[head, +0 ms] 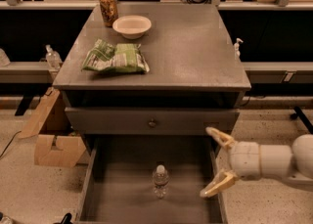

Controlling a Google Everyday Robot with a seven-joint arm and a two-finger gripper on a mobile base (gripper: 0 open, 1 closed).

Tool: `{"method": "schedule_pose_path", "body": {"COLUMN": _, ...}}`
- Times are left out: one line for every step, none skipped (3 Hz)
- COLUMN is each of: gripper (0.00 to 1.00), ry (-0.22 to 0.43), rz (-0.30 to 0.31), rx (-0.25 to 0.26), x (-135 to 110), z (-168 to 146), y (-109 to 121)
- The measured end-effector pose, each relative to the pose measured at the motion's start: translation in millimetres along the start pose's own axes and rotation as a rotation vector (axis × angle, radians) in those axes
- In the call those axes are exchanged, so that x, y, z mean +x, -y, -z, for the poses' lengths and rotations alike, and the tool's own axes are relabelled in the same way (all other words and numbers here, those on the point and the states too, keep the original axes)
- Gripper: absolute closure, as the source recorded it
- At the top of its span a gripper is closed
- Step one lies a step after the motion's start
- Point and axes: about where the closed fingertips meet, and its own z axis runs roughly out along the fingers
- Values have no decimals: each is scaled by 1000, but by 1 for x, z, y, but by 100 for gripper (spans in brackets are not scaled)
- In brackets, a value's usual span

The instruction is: Pick water bottle from middle drawer and place on counter

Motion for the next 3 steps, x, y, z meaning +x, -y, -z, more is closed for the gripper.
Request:
{"method": "schedule_pose_path", "body": {"gripper": 0, "ry": 34, "rz": 19, "rx": -51, "x": 42, "z": -62, "y": -15}}
{"method": "schedule_pose_path", "body": {"gripper": 0, "ry": 51, "rz": 30, "rx": -77, "x": 65, "z": -96, "y": -24}}
{"method": "schedule_pose_path", "body": {"gripper": 0, "ry": 45, "rz": 32, "rx": -106, "x": 93, "z": -134, "y": -31}}
